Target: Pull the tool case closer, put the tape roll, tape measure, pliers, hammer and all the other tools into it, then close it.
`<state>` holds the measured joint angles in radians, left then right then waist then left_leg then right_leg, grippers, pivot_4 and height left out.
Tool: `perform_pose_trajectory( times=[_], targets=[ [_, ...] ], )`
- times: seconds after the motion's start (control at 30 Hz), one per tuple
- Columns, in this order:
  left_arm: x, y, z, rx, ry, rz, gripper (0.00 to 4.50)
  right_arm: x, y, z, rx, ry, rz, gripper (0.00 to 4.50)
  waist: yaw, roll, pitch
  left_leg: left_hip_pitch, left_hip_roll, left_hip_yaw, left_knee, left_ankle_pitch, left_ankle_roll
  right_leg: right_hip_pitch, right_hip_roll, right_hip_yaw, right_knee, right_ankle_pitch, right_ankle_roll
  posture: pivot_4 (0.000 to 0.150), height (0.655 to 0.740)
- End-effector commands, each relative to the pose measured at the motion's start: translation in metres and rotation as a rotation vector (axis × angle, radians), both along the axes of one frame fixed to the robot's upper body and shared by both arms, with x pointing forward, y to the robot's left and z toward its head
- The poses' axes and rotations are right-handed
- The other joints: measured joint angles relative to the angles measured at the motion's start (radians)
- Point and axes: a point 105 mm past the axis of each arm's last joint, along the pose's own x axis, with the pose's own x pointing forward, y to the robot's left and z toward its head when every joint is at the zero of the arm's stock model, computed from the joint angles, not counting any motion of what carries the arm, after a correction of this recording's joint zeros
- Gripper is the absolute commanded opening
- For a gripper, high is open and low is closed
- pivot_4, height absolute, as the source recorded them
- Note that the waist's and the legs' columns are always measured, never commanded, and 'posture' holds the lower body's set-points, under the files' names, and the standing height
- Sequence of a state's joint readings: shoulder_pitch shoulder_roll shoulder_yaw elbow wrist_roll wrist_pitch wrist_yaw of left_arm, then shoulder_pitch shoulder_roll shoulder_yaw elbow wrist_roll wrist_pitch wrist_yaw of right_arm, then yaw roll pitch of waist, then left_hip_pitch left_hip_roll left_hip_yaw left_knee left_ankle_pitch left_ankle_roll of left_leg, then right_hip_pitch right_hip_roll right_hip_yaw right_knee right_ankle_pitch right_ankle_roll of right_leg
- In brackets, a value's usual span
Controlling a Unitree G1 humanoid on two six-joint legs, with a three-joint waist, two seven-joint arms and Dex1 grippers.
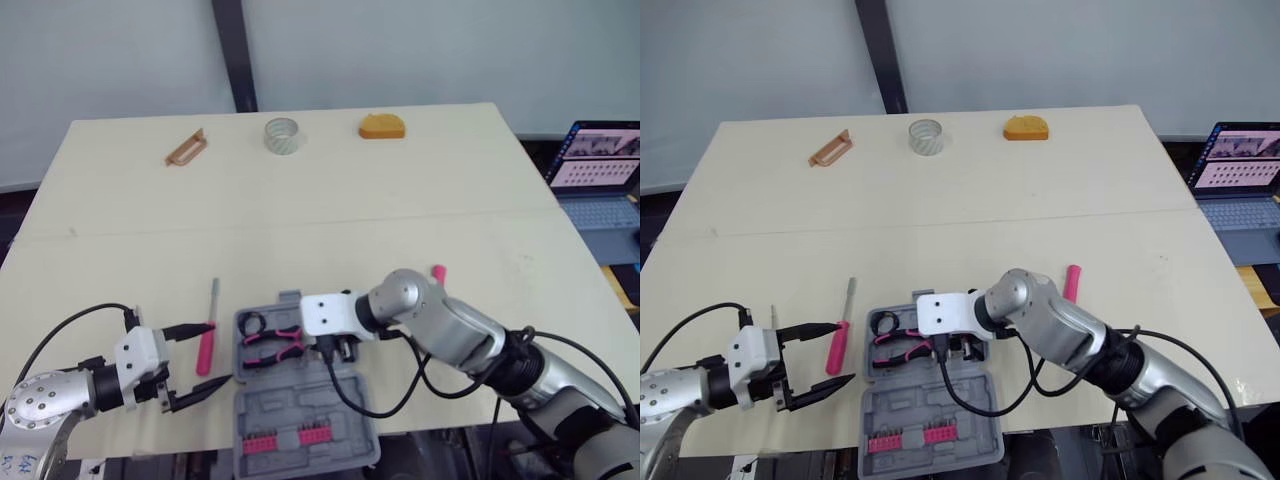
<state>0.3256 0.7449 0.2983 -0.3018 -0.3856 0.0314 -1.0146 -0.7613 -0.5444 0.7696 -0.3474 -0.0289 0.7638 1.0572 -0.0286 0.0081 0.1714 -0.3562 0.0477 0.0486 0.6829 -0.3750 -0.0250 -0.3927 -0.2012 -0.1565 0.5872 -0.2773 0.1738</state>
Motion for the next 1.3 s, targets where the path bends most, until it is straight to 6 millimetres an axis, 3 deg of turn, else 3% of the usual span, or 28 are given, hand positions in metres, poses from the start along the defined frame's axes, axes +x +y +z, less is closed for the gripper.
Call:
perform_pose_trajectory(
  times=[0.03,0.53,0.97,1.3],
  targets=[
    [0.002,0.004,0.007,0.021,-0.037,0.001,4.5,-0.001,0.006,0.017,0.051,-0.044,0.034,0.96,0.0,0.0,0.0,0.0,0.0,0.0,0.0,0.0,0.0,0.0,0.0,0.0,0.0,0.0,0.0,0.15,0.74],
    [0.001,0.004,0.007,0.025,-0.036,0.009,4.5,-0.001,0.01,-0.002,0.037,-0.01,0.032,0.96,0.0,0.0,0.0,0.0,0.0,0.0,0.0,0.0,0.0,0.0,0.0,0.0,0.0,0.0,0.0,0.15,0.74],
    [0.0,0.005,0.007,0.027,-0.034,0.012,4.5,-0.002,0.009,0.0,0.05,-0.031,0.046,0.96,0.0,0.0,0.0,0.0,0.0,0.0,0.0,0.0,0.0,0.0,0.0,0.0,0.0,0.0,0.0,0.15,0.74],
    [0.001,0.005,0.007,0.03,-0.034,0.007,4.5,0.0,0.009,-0.012,0.04,-0.003,0.028,0.96,0.0,0.0,0.0,0.0,0.0,0.0,0.0,0.0,0.0,0.0,0.0,0.0,0.0,0.0,0.0,0.15,0.74]
  ],
)
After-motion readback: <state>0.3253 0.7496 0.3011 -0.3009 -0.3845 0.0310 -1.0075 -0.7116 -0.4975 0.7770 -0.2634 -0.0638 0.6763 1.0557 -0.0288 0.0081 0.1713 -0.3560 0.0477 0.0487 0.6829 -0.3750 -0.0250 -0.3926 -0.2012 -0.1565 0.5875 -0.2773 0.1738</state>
